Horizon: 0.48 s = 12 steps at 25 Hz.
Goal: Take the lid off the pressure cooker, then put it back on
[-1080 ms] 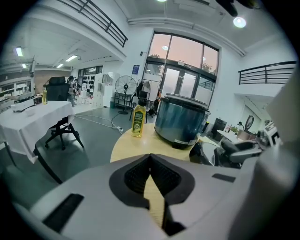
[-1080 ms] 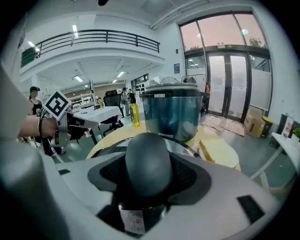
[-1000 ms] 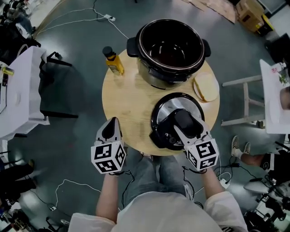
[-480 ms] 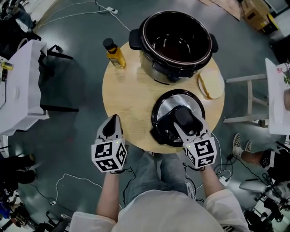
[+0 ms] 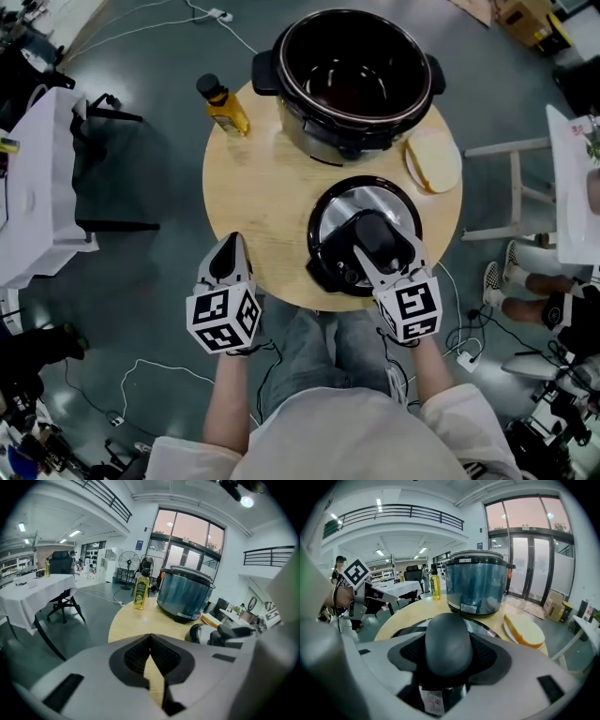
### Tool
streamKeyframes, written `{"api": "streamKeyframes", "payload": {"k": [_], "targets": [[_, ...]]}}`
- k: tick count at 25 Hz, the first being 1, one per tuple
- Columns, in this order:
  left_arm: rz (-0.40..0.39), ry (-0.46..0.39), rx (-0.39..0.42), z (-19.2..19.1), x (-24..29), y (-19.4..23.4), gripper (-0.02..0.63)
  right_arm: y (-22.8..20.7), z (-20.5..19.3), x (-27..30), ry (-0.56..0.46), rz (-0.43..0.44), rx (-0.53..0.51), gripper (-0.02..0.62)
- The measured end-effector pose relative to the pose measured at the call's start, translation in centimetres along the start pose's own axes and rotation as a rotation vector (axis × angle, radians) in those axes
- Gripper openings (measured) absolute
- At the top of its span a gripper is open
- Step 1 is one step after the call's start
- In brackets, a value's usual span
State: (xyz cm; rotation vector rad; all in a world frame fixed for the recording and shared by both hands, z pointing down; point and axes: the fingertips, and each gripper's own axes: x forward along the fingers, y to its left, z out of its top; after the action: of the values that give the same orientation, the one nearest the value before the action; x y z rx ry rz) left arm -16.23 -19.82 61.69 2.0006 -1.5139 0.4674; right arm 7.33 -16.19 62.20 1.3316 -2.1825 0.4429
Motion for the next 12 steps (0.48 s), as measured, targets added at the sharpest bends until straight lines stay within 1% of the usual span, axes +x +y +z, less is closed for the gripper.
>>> {"api": "streamKeyframes", "payload": {"k": [5,12], "targets": [[-0.019,0.003,0.010,0.3,0.3,-0.9,-0.009,-0.1,0.0,-0.1,-0.003,-0.002,0.000,0.282],[-0.030,-0.020,0.024,1.7,0.0,-1.3,-0.009,0.1,-0.2,-0.2,-0.003,-0.010,0.012,0.282]]}}
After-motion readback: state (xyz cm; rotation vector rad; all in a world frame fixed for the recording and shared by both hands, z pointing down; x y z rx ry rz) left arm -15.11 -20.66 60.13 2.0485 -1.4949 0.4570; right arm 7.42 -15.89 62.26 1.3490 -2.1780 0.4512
